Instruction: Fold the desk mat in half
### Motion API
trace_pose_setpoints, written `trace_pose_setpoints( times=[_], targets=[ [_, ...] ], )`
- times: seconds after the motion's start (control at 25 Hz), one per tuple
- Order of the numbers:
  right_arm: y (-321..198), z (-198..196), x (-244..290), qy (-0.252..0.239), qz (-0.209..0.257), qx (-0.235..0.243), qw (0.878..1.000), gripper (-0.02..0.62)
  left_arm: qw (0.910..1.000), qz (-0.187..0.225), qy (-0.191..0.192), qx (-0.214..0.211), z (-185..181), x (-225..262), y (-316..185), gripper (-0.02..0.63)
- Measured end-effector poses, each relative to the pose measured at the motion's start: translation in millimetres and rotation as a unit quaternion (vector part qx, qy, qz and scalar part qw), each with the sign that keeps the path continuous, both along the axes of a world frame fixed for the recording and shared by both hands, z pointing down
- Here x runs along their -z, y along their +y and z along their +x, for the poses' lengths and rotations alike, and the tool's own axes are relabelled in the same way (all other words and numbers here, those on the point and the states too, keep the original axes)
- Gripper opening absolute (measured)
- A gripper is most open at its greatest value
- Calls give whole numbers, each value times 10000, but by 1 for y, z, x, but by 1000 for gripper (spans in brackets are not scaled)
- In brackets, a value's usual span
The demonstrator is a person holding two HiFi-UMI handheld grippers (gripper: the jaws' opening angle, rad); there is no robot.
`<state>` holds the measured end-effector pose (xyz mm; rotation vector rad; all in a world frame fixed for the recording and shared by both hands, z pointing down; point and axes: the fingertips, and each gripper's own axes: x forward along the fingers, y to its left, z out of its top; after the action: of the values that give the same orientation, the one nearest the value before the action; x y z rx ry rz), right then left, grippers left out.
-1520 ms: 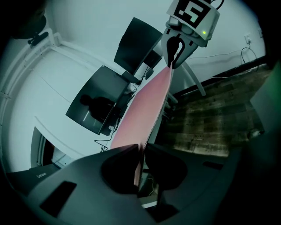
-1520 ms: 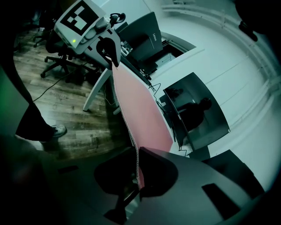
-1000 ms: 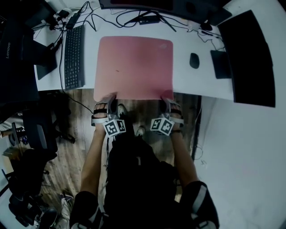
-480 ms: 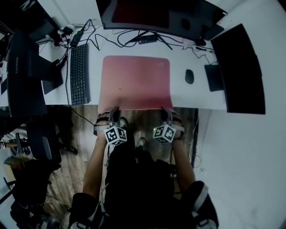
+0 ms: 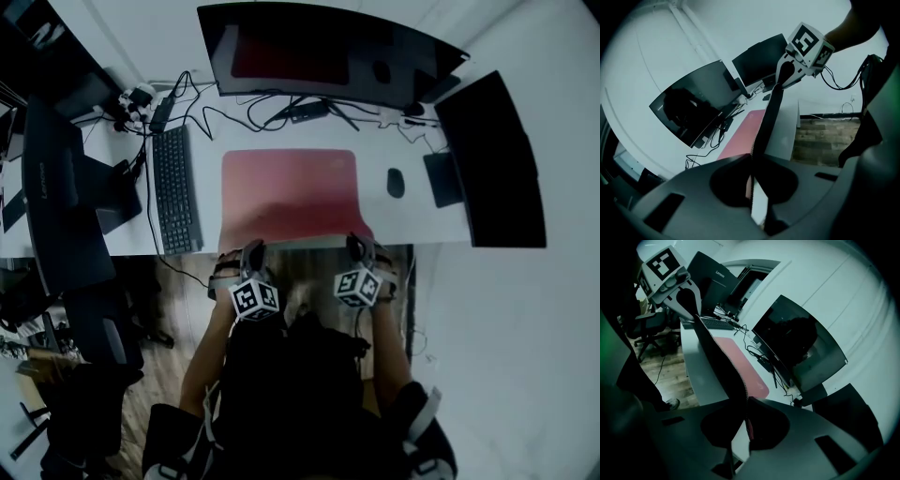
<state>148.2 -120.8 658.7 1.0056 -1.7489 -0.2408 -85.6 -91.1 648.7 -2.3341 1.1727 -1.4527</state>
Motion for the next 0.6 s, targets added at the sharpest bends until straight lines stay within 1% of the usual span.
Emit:
trace_pose_setpoints(
  times=[0.24, 0.4, 0.6],
  targets=[
    [-11, -3, 19, 15, -22, -141, 9999, 23, 9997, 88, 80, -227, 0, 22, -14, 21],
    [-18, -1, 25, 27, 110, -232, 9997, 23, 9993, 181, 77, -326, -2, 32, -23, 21],
    [-37, -4, 35, -44, 242, -252, 9994, 23, 9987, 368, 64, -341, -5, 43, -44, 21]
  ],
)
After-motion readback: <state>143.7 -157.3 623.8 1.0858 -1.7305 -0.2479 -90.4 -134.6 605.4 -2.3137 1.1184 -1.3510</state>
